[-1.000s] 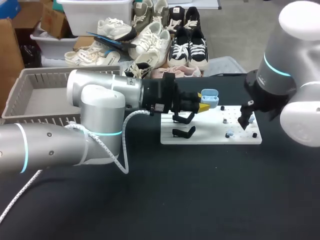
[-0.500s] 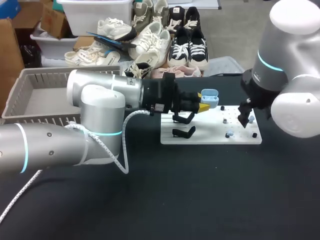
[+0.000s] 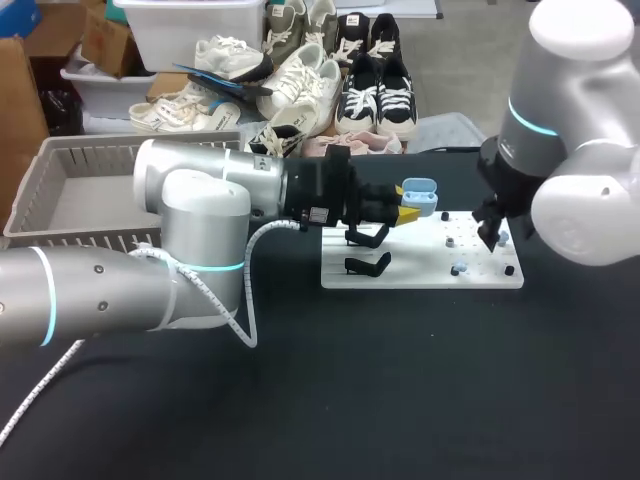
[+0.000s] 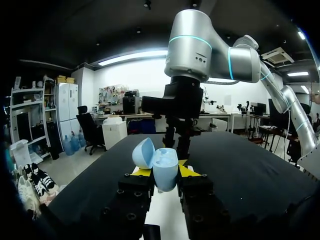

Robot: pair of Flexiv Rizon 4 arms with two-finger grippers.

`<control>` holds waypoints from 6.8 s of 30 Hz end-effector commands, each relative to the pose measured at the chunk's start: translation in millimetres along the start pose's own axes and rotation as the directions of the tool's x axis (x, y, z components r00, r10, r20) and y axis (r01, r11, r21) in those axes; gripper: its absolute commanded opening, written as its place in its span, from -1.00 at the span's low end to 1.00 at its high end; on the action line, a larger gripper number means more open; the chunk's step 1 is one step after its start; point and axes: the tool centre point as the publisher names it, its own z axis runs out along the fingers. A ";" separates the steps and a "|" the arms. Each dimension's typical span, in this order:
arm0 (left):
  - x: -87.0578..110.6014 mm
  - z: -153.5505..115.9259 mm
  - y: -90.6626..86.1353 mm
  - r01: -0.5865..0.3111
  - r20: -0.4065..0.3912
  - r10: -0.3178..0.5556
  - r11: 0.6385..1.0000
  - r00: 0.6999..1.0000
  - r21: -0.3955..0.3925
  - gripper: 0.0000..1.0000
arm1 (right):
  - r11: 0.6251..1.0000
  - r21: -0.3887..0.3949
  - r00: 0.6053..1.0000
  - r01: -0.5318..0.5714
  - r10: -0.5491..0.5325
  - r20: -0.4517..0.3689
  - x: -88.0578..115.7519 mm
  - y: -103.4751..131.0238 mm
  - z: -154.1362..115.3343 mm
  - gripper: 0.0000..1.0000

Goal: Pick up each earbud case from the left stands, insert the matching earbuds, close the lid, and place the case in the box.

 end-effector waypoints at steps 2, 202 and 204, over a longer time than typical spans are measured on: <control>0.2 0.1 -0.9 0.000 0.001 0.000 1.000 1.000 -0.004 -1.00 | 1.000 0.012 1.000 0.007 -0.007 -0.013 -1.3 1.4 1.1 0.05; 0.2 0.1 -0.9 0.000 0.001 0.000 1.000 1.000 -0.004 -1.00 | 0.653 0.079 0.657 -0.753 0.752 0.047 9.0 50.5 -91.6 -1.00; 0.2 0.1 -0.9 0.000 0.001 0.000 1.000 1.000 -0.004 -1.00 | 0.642 0.075 0.646 -0.763 0.761 0.056 9.7 51.5 -94.5 -1.00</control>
